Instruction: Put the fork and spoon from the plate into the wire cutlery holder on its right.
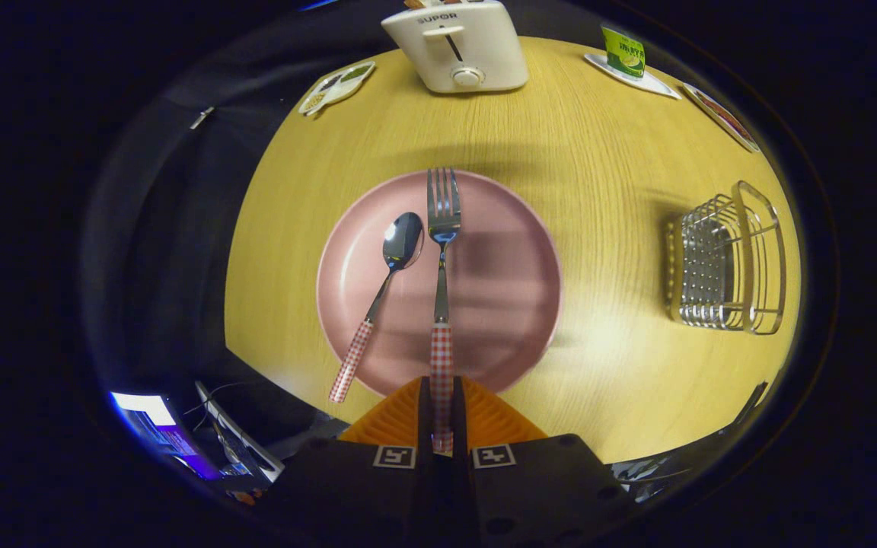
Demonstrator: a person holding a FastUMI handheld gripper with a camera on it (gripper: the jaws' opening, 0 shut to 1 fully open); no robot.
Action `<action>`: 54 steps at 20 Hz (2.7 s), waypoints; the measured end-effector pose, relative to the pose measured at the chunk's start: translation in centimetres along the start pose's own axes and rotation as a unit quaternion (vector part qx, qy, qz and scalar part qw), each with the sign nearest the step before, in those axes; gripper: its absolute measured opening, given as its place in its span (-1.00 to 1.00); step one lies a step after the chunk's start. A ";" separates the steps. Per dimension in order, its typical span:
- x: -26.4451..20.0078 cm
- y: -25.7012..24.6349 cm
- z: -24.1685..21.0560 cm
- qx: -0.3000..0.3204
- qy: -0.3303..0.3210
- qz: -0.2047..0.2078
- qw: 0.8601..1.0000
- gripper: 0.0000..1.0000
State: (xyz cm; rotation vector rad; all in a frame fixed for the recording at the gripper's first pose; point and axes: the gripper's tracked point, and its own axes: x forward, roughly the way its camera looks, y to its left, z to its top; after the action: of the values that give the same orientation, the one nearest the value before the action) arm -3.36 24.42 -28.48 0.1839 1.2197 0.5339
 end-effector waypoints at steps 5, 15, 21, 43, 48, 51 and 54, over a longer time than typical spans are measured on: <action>-8.9 -6.3 0.4 -0.071 0.014 -0.024 0.997 -0.76; -17.7 -18.2 -2.7 -0.107 0.197 -0.115 0.968 -0.76; -15.6 -19.9 -1.8 -0.106 0.316 -0.150 0.931 -0.76; -15.9 -15.5 6.6 -0.055 0.118 -0.084 0.988 -0.48; -15.7 -6.6 6.7 -0.027 0.030 0.009 0.999 -0.17; -12.9 -0.3 5.8 0.018 0.020 0.077 0.997 -0.07; -8.7 3.0 4.2 0.051 0.041 0.087 0.994 -0.05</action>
State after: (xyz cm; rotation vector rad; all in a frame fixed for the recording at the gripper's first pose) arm -2.46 23.46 -18.46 0.3595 1.3198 0.6362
